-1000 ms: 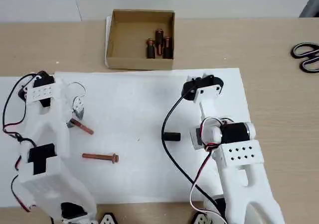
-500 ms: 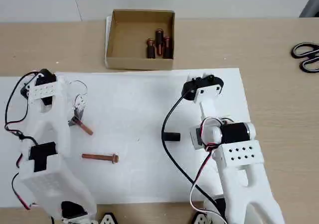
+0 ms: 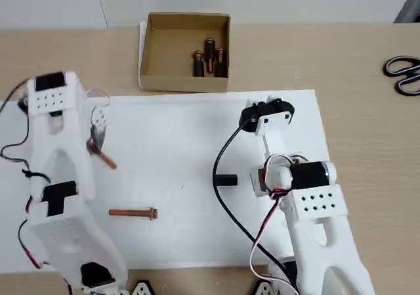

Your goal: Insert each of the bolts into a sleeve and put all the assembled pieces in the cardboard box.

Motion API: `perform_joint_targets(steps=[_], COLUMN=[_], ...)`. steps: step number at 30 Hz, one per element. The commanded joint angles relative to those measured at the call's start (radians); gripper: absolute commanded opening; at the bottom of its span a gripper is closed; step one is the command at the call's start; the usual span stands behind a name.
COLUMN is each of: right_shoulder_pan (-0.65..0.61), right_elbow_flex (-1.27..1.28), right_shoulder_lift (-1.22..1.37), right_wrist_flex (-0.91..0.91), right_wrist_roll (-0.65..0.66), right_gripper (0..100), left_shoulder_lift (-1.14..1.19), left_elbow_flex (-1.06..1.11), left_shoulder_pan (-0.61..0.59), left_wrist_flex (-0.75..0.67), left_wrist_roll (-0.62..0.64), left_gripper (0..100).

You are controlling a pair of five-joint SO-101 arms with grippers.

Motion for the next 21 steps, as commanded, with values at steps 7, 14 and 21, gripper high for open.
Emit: perform_joint_targets(steps=[7,14,21], right_shoulder_pan=[0.005,0.002,-0.054], right_elbow_flex=[-0.068,-0.104,-0.075], right_shoulder_lift=[-0.031,-0.048,-0.266], right_wrist_flex=[-0.036,-0.082,-0.077], right_wrist_roll=[0.006,0.006,0.006], right_gripper=[0.3,0.3,0.3], left_shoulder_lift=[-0.180,-0.328,-0.489], left_elbow_flex=[-0.193,-0.191,-0.189], left_shoulder_pan=[0.155,0.252,0.252], left_wrist_flex=[0.040,0.040,0.040], left_wrist_roll=[0.005,0.002,0.003], left_gripper=[0,0,0])
